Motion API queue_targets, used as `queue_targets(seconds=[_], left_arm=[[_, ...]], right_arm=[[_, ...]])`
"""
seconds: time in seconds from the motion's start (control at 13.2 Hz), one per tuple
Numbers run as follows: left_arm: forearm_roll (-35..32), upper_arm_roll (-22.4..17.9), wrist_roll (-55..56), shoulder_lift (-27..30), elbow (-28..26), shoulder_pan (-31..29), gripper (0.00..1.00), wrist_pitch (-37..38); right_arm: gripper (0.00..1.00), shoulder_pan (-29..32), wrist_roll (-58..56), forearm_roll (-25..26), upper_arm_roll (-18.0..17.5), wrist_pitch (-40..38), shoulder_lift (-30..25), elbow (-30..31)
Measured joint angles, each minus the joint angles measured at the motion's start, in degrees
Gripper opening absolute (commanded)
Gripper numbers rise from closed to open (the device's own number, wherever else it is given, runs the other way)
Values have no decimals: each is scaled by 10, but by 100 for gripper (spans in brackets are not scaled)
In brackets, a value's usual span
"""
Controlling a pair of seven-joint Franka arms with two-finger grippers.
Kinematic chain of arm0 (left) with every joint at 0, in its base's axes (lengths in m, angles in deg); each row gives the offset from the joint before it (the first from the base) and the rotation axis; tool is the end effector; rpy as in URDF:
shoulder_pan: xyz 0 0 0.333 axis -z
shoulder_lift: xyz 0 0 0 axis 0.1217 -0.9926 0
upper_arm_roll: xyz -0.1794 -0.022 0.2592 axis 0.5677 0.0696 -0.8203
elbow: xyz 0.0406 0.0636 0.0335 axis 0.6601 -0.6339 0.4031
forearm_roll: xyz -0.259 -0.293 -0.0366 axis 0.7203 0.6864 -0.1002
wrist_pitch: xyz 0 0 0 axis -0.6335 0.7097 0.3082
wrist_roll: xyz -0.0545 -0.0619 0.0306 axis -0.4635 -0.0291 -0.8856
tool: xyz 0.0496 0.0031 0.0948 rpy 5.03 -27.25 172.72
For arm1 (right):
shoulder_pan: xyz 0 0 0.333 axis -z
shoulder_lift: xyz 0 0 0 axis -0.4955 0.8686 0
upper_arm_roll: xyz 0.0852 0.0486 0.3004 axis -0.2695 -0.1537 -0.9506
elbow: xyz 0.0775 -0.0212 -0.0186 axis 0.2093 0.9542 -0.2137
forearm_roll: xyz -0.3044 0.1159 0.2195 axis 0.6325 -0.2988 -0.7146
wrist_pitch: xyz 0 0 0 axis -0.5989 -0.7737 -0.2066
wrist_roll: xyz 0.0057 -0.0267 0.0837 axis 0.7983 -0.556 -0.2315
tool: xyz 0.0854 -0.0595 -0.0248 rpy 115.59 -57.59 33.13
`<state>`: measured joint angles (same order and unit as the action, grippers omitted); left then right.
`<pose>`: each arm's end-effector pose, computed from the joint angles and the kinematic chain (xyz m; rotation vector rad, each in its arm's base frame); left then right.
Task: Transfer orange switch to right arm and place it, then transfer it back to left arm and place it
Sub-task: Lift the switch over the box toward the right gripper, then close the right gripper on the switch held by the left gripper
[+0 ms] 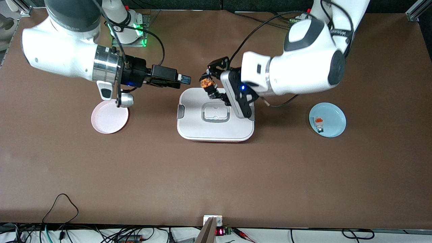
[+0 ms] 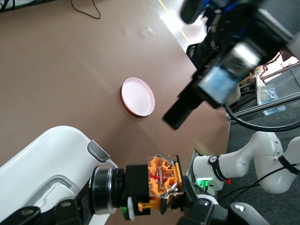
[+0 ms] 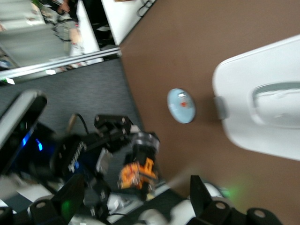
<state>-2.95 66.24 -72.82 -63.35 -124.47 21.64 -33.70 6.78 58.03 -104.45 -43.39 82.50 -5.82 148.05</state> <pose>0.5946 -0.4021 0.5737 2.0937 -0.8858 0.1732 0.5849 0.3050 0.5612 -1.9730 0.3448 0.2350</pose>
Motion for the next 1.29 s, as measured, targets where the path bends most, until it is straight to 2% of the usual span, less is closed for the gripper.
queue_targets(seconds=[0.15,0.53,0.76,1.29], left_arm=[[-54,1,7,18,0,11,3,0],[-178,4,39,43,0,49,3,0],[-191,4,53,44,0,58,3,-8],[-191,3,91,34,-9,63,3,-107]], right_arm=[[100,3,0,-59,1,1,17,-2],[100,13,1,-110,2,-19,35,-1],[100,16,-6,-122,3,-27,45,-1],[100,21,-54,-127,10,-15,36,41]])
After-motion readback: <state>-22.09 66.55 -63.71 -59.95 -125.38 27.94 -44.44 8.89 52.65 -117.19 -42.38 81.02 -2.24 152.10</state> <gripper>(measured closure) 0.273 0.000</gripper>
